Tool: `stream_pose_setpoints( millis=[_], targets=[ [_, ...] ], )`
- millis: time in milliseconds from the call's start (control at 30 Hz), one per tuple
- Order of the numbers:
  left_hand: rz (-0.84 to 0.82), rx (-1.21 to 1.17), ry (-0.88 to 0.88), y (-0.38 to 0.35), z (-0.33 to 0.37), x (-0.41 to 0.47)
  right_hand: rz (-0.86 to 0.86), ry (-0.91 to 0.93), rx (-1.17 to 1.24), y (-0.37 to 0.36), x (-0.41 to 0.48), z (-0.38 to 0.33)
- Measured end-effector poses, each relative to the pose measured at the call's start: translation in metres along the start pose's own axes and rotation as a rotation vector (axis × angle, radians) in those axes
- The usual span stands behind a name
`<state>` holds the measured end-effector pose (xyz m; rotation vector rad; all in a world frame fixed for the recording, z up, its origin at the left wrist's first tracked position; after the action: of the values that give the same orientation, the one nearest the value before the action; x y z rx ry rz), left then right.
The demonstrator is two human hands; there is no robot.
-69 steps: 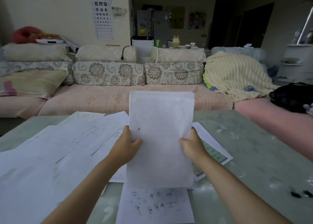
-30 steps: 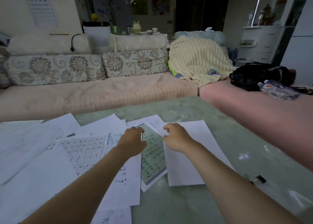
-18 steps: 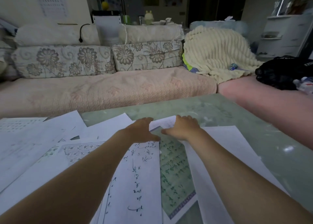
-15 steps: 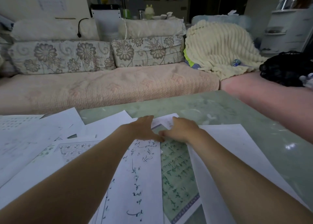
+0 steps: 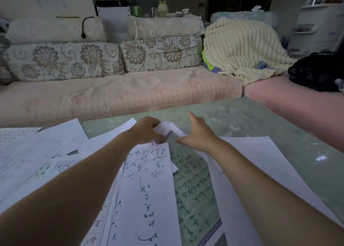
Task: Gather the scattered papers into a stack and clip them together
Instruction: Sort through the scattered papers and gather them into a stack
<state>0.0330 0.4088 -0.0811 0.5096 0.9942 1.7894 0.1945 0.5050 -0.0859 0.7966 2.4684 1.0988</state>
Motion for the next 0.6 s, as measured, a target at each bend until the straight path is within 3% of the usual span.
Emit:
stream_pose_setpoints(
  millis=[133,267,467,600],
  targets=[
    [0.051,-0.042,-0.002,0.020,-0.015,-0.014,-0.026,-0.043,-0.064,-0.003,-0.002,-0.009],
    [0.089,0.019,0.012,0.038,-0.030,-0.031,0.009,0.078,0.059,-0.007,-0.003,-0.027],
    [0.330,-0.027,0.033,0.066,-0.040,-0.059,-0.067,0.112,0.109,-0.022,-0.008,-0.053],
    [0.382,0.039,-0.087,0.064,-0.030,-0.073,0.015,0.085,0.005,-0.019,-0.015,-0.060]
  ],
)
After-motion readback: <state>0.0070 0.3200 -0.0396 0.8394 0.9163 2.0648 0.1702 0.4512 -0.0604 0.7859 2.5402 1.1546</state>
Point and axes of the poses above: each hand's wrist, its own x-axis towards the middle knuckle, its own y-axis out of the back of the hand, z = x × y, the point moved 6 cm from there along x, towards the middle knuckle, and after that the axes turned 7 degrees about -z, right-handed, at the moved point
